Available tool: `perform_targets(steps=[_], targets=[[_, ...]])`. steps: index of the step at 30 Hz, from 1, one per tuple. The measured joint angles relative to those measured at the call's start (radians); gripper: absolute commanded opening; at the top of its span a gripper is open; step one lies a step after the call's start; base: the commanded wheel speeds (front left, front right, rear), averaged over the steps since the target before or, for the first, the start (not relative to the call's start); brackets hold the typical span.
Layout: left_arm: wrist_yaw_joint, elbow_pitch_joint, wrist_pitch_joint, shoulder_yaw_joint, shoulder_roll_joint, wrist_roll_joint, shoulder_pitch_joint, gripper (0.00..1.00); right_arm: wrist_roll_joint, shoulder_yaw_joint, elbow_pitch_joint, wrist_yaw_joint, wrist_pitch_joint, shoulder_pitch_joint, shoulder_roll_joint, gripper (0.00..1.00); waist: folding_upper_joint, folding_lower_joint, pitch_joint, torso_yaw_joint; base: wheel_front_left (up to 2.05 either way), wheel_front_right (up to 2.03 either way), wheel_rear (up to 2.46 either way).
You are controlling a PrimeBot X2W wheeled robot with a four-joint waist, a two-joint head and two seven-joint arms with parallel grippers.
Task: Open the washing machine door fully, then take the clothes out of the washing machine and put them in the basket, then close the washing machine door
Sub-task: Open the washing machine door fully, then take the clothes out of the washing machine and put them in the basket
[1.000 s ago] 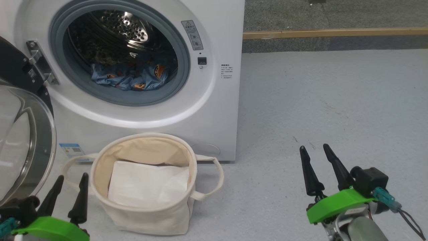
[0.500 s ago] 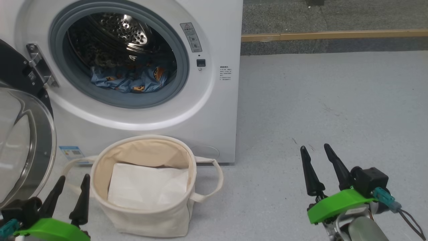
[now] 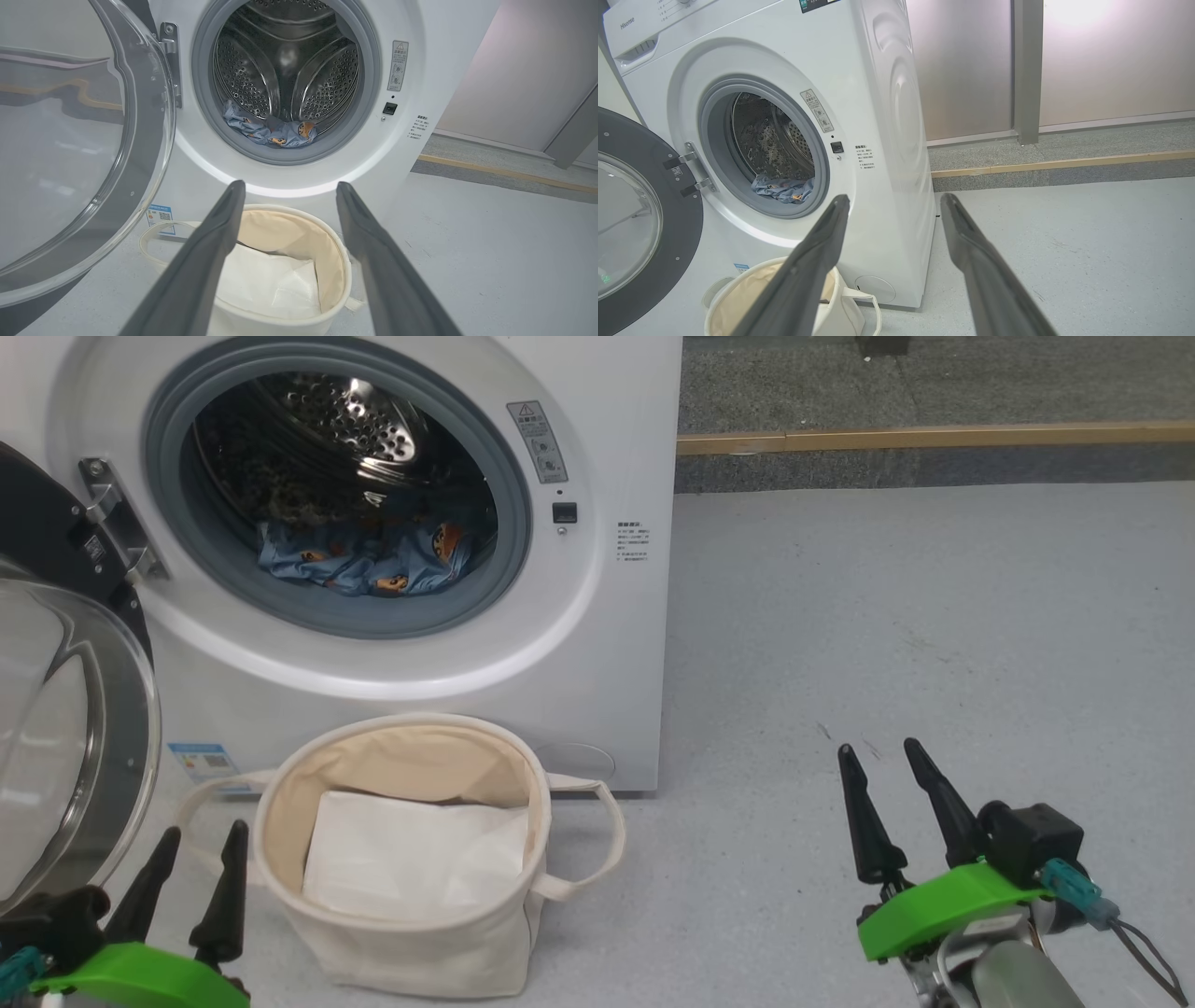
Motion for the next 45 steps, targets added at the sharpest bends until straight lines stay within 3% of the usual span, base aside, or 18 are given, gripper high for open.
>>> perform_targets(steps=[17, 30, 45], targets=[[0.0, -0.017, 0.016, -0.033, 0.021, -0.054, -0.008, 1.0, 0.0, -0.001, 0.005, 0.0, 0.0, 0.0, 0.002, 1.0, 0.0, 0.0, 0.01, 0.003, 0.32, -0.18, -0.15], [0.002, -0.021, 0.017, -0.04, 0.024, -0.074, -0.023, 1.0, -0.001, -0.012, 0.006, 0.0, 0.0, 0.018, 0.004, 1.0, 0.0, 0.0, 0.028, 0.01, 1.84, -1.79, -0.05], [0.045, 0.021, -0.032, -0.075, 0.009, -0.031, -0.06, 1.0, -0.007, -0.013, -0.002, 0.0, 0.0, 0.017, 0.007, 1.0, 0.0, 0.0, 0.042, 0.015, 1.04, -1.03, 0.0]])
